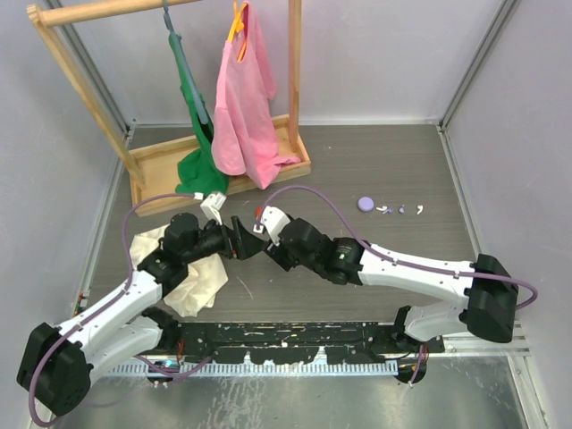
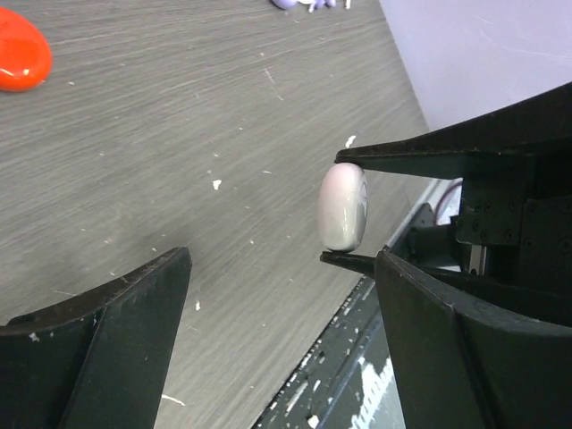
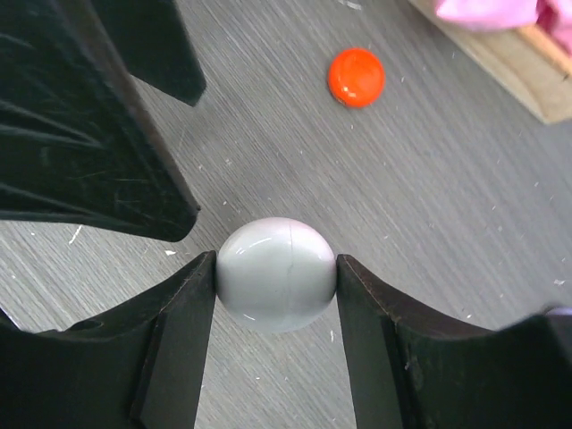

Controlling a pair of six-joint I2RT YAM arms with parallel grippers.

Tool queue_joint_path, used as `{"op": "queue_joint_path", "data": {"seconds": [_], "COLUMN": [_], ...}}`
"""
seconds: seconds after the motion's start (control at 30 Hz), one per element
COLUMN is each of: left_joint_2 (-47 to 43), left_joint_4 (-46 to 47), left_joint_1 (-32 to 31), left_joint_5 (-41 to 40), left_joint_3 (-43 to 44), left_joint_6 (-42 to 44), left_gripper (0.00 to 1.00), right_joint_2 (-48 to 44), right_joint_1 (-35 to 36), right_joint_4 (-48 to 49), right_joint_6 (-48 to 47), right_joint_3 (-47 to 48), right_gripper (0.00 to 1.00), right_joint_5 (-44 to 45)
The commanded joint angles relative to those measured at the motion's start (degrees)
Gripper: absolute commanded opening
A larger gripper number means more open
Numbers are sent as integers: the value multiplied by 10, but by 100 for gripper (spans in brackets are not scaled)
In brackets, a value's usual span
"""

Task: Insert the wireless bluetooth earbuds into the charging case
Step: Pick up the charging case at the center of the board.

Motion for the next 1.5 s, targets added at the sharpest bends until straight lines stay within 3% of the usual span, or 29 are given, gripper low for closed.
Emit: {"op": "queue_joint_path", "data": {"seconds": [0.0,0.4,1.1,1.3,1.47], "left_joint_2": [-32,1,54,51,42], "left_joint_4": [11,104,140,140,134], "left_joint_1": [2,2,-19,-20,-20], "left_joint_5": [43,87,126,128,128], "left_joint_3": [9,-8,-5,-6,-10], "left_joint_6": [-38,-86,-80,-68,-21], "left_gripper": [83,61,43,28,19], "right_joint_2": [-43,-66,-61,-63,-77], "right_joint_1": [15,28,28,29,29], "right_joint_4": [75,169,216,219,212], "right_joint_6": [-95,-200,-211,-214,-205], "right_joint_3": [-13,-51,-64,-66,-71], "right_gripper": [52,52,53,58,70], "right_joint_5": [-8,-74,-69,-74,-87]}}
